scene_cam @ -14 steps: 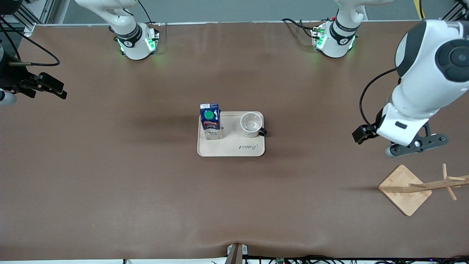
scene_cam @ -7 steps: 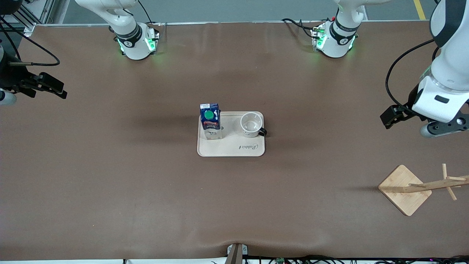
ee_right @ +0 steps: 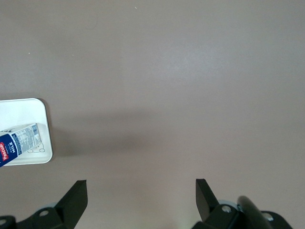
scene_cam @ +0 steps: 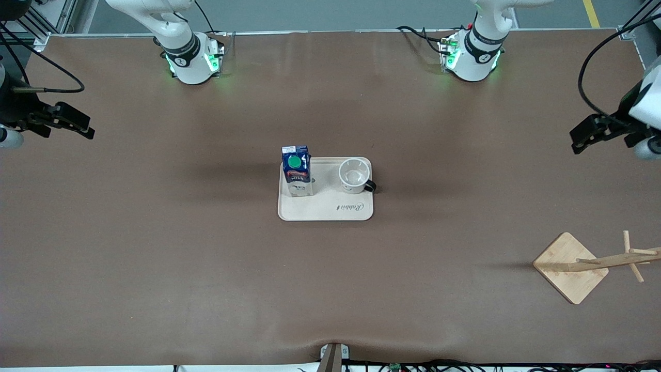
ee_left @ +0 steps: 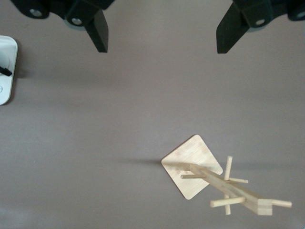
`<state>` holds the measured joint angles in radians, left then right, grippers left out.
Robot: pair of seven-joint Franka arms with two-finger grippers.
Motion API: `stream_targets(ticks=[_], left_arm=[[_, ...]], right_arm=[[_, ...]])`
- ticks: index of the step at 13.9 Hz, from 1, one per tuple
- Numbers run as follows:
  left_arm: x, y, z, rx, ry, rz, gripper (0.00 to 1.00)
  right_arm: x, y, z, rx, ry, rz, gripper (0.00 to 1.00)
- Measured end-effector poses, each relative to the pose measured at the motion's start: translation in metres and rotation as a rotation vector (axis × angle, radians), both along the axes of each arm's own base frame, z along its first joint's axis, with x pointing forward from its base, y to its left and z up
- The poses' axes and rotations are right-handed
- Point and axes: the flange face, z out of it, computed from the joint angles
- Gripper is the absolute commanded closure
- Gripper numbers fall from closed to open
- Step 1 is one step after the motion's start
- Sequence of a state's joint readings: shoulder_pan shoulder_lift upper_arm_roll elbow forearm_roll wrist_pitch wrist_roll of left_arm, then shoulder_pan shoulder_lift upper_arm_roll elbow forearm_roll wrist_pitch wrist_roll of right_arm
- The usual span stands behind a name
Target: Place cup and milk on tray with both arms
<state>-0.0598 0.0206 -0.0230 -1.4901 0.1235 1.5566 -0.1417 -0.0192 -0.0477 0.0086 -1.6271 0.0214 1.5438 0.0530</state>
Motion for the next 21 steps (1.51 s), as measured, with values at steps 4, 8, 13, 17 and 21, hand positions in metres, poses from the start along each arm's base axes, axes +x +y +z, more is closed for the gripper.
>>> stream_targets(ticks=[4, 8, 13, 17, 21], left_arm=[[-0.0126, -0.0041, 0.0057, 0.001, 0.007, -0.012, 0.00], [-0.0126, -0.0055, 0.0018, 0.001, 0.015, -0.014, 0.00], [-0.0128, -0.0044, -0.0015, 0.002, 0.026, -0.012, 0.00], [-0.0128, -0.0036, -0.0013, 0.002, 0.026, -0.010, 0.00], [-0.0127, -0.0017, -0.0009, 0.002, 0.025, -0.007, 0.00]], right_arm=[[0.0000, 0.0004, 0.0000, 0.000, 0.000, 0.001, 0.00], [0.0000, 0.0013, 0.0000, 0.001, -0.001, 0.035, 0.00], [-0.0002, 0.0006, -0.0001, 0.003, 0.000, 0.081, 0.00], [-0.0005, -0.0001, -0.0004, 0.003, 0.003, 0.081, 0.00], [-0.0006, -0.0019, -0.0005, 0.004, 0.004, 0.078, 0.00]])
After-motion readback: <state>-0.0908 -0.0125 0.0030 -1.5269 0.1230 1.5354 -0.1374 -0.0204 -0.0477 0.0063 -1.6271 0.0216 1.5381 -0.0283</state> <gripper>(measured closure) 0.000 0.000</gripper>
